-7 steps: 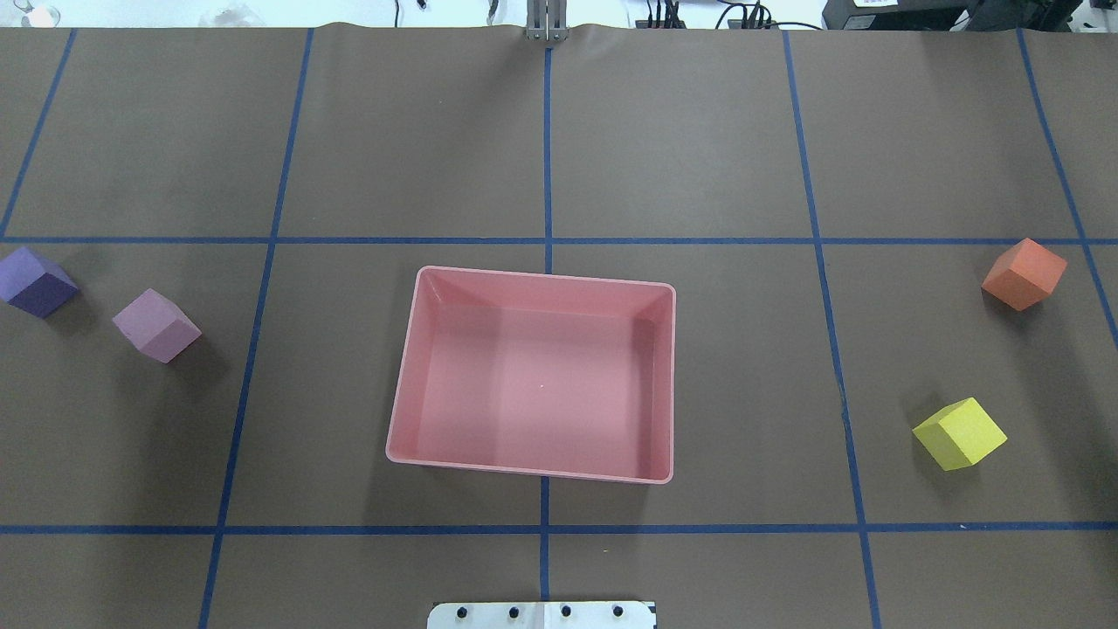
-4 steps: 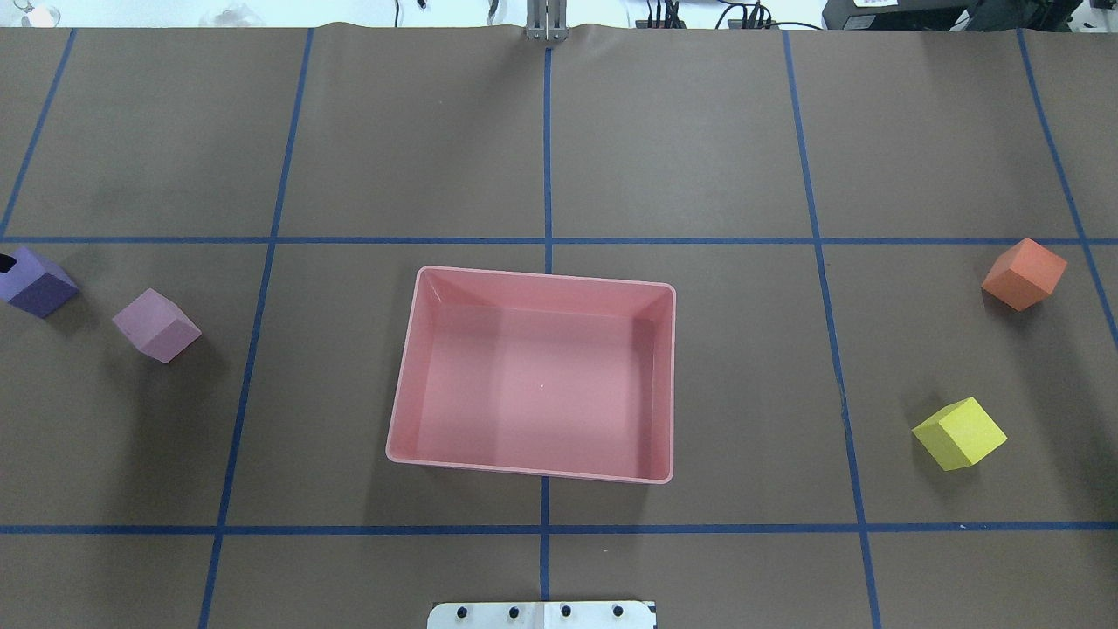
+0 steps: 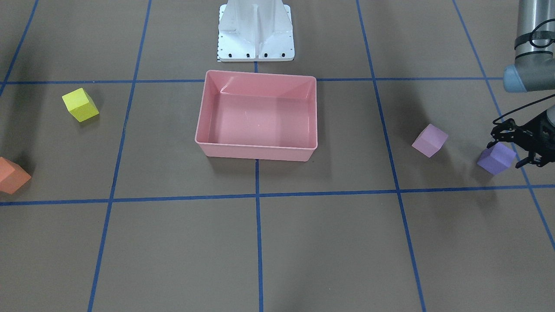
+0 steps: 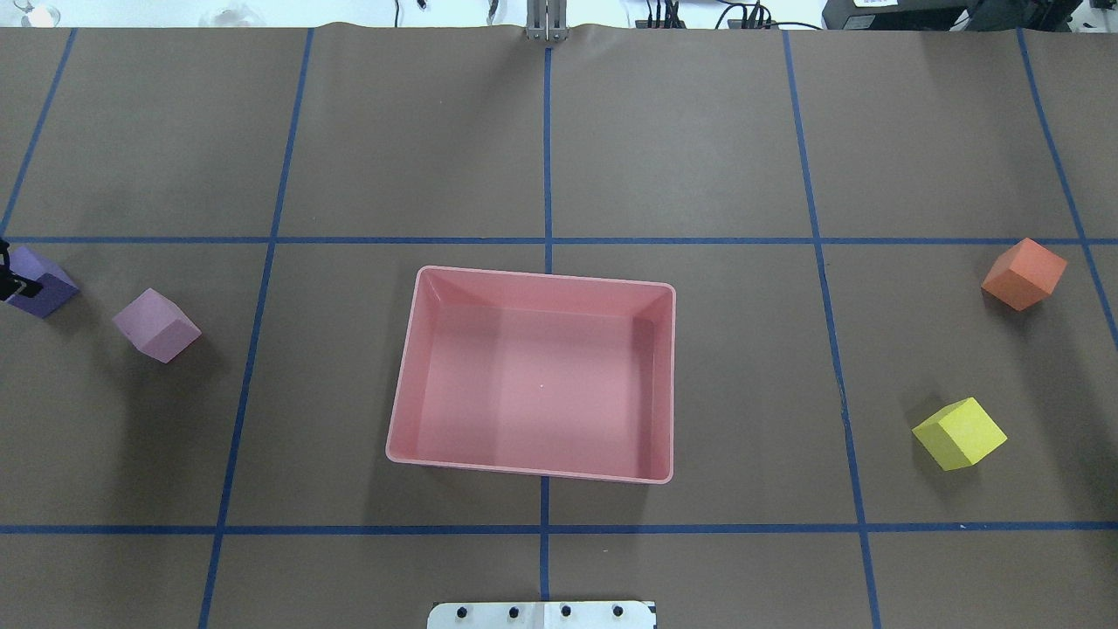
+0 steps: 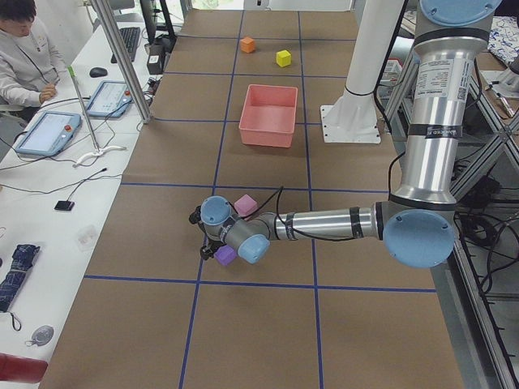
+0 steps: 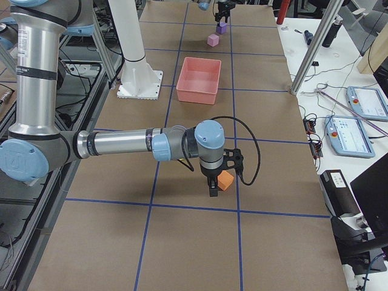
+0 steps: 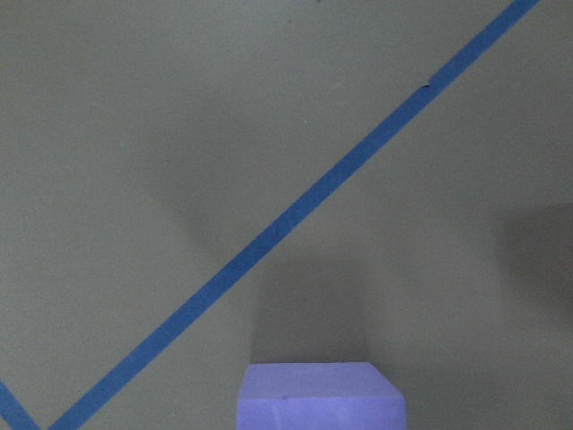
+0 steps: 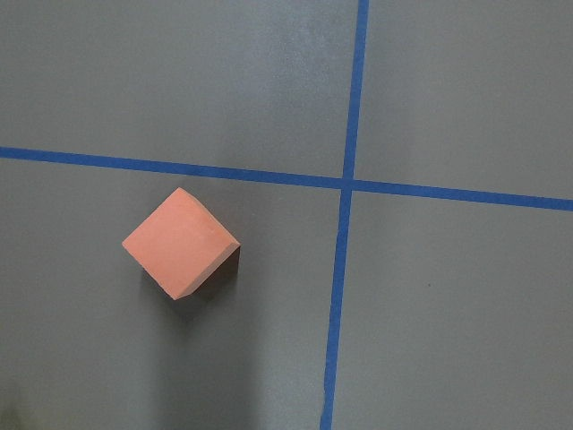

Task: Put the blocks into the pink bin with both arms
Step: 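Close the left gripper on the blue-purple cube and lift it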

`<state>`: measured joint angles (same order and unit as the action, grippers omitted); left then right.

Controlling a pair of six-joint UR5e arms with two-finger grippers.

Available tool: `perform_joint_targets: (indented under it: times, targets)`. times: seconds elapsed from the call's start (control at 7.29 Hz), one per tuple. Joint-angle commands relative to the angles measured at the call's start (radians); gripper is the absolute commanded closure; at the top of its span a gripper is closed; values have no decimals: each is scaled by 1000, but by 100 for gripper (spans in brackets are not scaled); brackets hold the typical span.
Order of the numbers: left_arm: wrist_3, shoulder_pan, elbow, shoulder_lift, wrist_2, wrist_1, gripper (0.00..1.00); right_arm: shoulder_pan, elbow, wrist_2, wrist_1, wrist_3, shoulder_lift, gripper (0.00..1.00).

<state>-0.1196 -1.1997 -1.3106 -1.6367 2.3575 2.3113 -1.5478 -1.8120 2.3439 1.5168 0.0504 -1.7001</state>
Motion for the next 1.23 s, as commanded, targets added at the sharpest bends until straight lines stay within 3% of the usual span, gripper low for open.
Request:
perform_joint_targets:
  times: [0.0,0.14,0.27,0.55,0.69,0.82,1.1]
  targets:
    - [2,28,24,0,-19,0,0,0,8,0,-1,-1,0,0]
    - [3,41,31,-2,-41,-1,0,0,8,0,-1,-1,0,0]
    - [3,48,37,-2,-44,-1,14,0,8,0,-1,-1,0,0]
    - [6,48,22,-32,-38,-1,89,0,8,2,-1,-3,0,0]
    - [8,36,-36,-38,-14,-27,99,0,8,2,-1,-3,-1,0]
    - [122,1,-103,-85,44,-127,99,0,8,8,-1,-1,0,0]
    - [535,14,-299,-107,49,-171,98,0,8,11,-1,0,0,0]
